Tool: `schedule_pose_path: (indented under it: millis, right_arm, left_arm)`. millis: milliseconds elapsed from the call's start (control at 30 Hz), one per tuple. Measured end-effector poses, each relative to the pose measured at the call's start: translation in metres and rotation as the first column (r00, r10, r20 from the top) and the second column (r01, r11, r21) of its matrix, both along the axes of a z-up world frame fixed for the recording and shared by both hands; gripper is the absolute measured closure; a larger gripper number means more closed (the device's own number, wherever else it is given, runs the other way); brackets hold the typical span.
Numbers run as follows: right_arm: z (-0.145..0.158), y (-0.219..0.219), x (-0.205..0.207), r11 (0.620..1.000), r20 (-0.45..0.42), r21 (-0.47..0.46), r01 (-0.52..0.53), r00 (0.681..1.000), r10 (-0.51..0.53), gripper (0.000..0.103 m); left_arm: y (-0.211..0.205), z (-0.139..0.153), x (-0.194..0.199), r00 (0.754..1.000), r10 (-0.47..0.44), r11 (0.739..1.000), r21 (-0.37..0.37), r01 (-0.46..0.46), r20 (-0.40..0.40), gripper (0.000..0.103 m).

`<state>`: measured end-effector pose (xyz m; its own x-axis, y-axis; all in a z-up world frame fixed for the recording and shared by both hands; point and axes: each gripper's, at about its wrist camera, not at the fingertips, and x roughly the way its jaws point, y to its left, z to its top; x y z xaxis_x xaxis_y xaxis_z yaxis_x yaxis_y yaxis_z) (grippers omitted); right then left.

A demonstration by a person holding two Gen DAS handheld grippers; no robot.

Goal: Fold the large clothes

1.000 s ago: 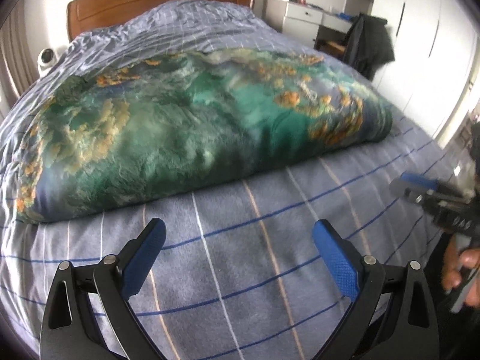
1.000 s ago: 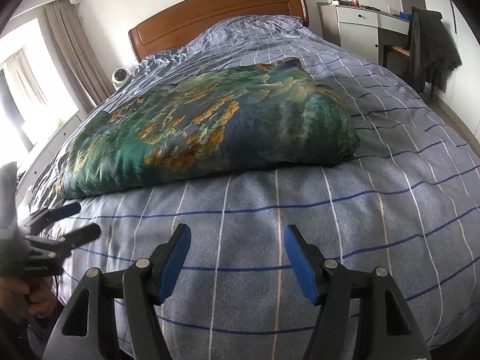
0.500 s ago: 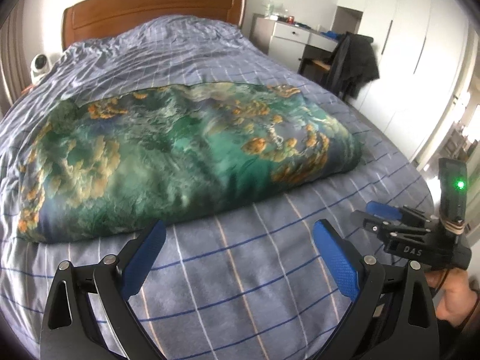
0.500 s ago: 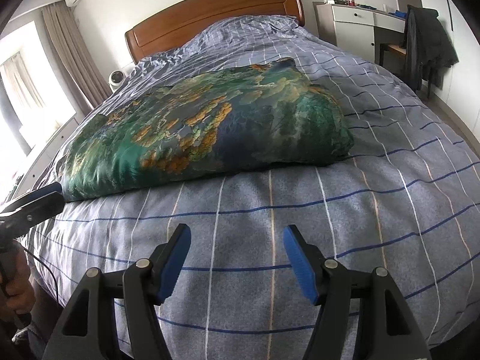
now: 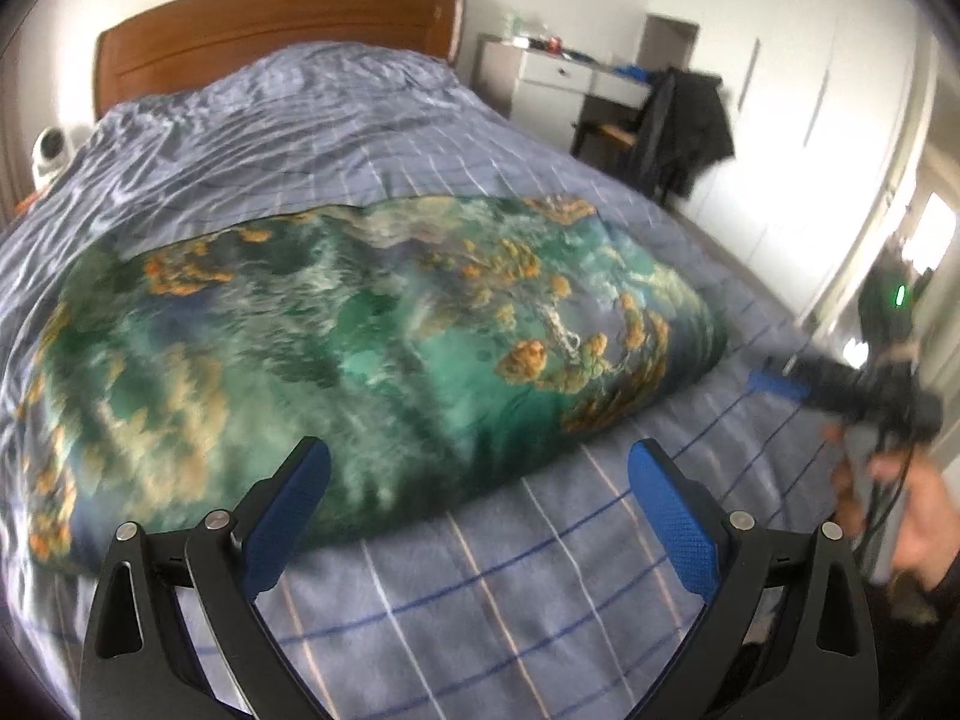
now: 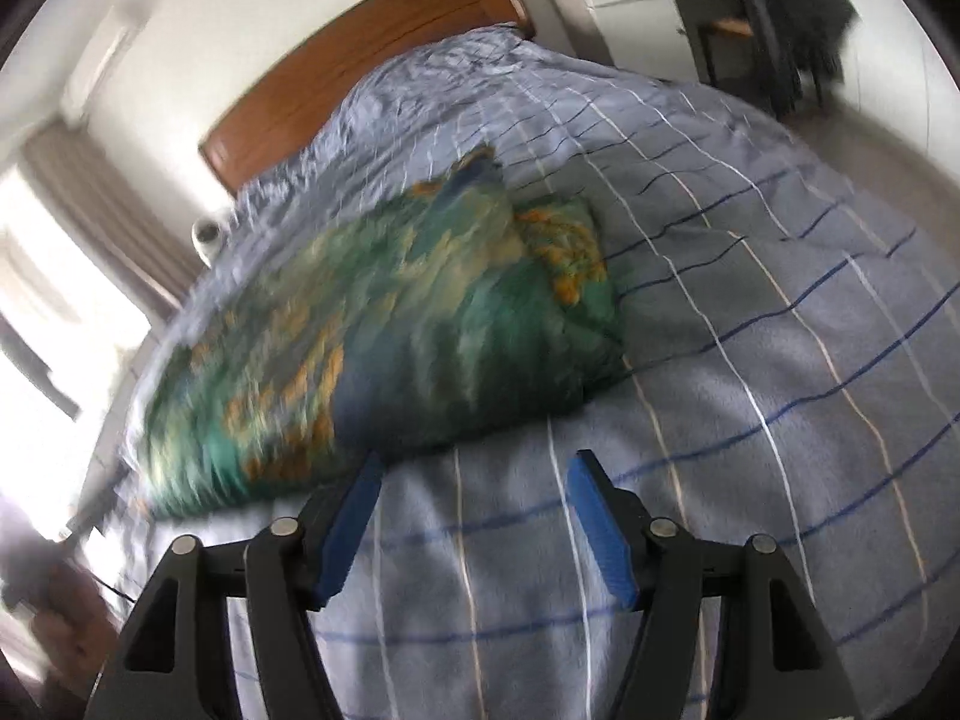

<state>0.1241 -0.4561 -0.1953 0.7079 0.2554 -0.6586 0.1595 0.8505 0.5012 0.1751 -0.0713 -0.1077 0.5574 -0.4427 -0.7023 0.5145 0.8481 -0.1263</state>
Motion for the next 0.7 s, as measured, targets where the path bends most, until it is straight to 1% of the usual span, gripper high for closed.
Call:
schedule_pose_path:
  millis: [33, 67, 133, 200, 267, 300, 333, 367, 433, 467, 500, 533, 567, 600, 633, 667, 700]
  right_arm:
    - [-0.001, -0.006, 0.004, 0.999, 0.011, 0.036, 0.002, 1.0, -0.002, 0.016]
    - [-0.005, -0.012, 0.009, 0.997, 0.014, 0.077, 0.01, 1.0, -0.011, 0.014]
    - [-0.012, -0.02, 0.02, 0.992, -0.009, 0.118, 0.037, 0.999, -0.036, 0.014]
    - [-0.02, -0.025, 0.034, 0.985, -0.015, 0.17, 0.037, 0.999, -0.035, 0.014]
    - [-0.026, -0.028, 0.049, 0.979, -0.019, 0.195, 0.056, 0.998, -0.054, 0.013]
    - [-0.03, -0.03, 0.055, 0.975, -0.031, 0.208, 0.075, 0.997, -0.07, 0.013]
    - [-0.039, -0.035, 0.064, 0.963, -0.056, 0.246, 0.114, 0.993, -0.103, 0.011]
    - [-0.045, -0.038, 0.068, 0.952, -0.064, 0.276, 0.13, 0.991, -0.117, 0.01]
    - [-0.056, -0.042, 0.08, 0.93, -0.085, 0.332, 0.158, 0.987, -0.137, 0.011]
    - [-0.057, -0.041, 0.084, 0.932, -0.086, 0.33, 0.153, 0.988, -0.132, 0.022]
    - [-0.056, -0.039, 0.087, 0.941, -0.086, 0.308, 0.142, 0.989, -0.121, 0.032]
    - [-0.054, -0.038, 0.089, 0.951, -0.086, 0.277, 0.135, 0.99, -0.115, 0.041]
    - [-0.05, -0.038, 0.087, 0.954, -0.07, 0.27, 0.13, 0.991, -0.115, 0.051]
    - [-0.042, -0.036, 0.083, 0.958, -0.039, 0.26, 0.119, 0.993, -0.112, 0.054]
    - [-0.033, -0.032, 0.08, 0.968, -0.01, 0.229, 0.102, 0.995, -0.102, 0.059]
    - [-0.016, -0.021, 0.076, 0.986, 0.042, 0.152, 0.069, 0.996, -0.077, 0.061]
    - [0.0, -0.011, 0.072, 0.995, 0.083, 0.087, 0.044, 0.995, -0.051, 0.062]
  left_arm:
    - [-0.005, -0.004, 0.003, 1.0, 0.001, 1.0, 0.022, -0.001, 0.003, 0.003]
    - [-0.01, -0.007, 0.007, 1.0, 0.003, 0.999, 0.041, -0.003, 0.004, 0.003]
    - [-0.019, -0.016, 0.017, 1.0, 0.007, 0.998, 0.059, -0.007, -0.006, 0.003]
    - [-0.025, -0.025, 0.026, 1.0, 0.011, 0.997, 0.073, -0.009, -0.024, 0.003]
    - [-0.032, -0.036, 0.037, 0.998, 0.005, 0.994, 0.108, 0.001, -0.056, 0.003]
    - [-0.036, -0.04, 0.04, 0.998, 0.003, 0.991, 0.135, 0.005, -0.06, 0.003]
    - [-0.04, -0.043, 0.04, 0.999, -0.006, 0.986, 0.165, 0.014, -0.048, 0.003]
    - [-0.042, -0.044, 0.038, 0.999, -0.017, 0.982, 0.186, 0.023, -0.038, 0.003]
    - [-0.043, -0.042, 0.035, 0.999, -0.035, 0.977, 0.21, 0.041, -0.032, 0.003]
    - [-0.042, -0.039, 0.034, 0.998, -0.041, 0.977, 0.206, 0.048, -0.038, 0.003]
    - [-0.038, -0.033, 0.034, 0.998, -0.043, 0.98, 0.192, 0.052, -0.05, 0.003]
    - [-0.034, -0.027, 0.034, 0.997, -0.042, 0.983, 0.176, 0.053, -0.066, 0.003]
    - [-0.029, -0.018, 0.036, 0.996, -0.038, 0.987, 0.15, 0.05, -0.082, 0.003]
    - [-0.023, -0.002, 0.039, 0.995, -0.037, 0.993, 0.105, 0.047, -0.095, 0.003]
    - [-0.021, 0.009, 0.04, 0.994, -0.04, 0.996, 0.073, 0.048, -0.099, 0.003]
    - [-0.019, 0.026, 0.043, 0.993, -0.054, 0.998, 0.03, 0.058, -0.103, 0.003]
    - [-0.02, 0.04, 0.046, 0.991, -0.074, 0.997, -0.003, 0.074, -0.108, 0.003]
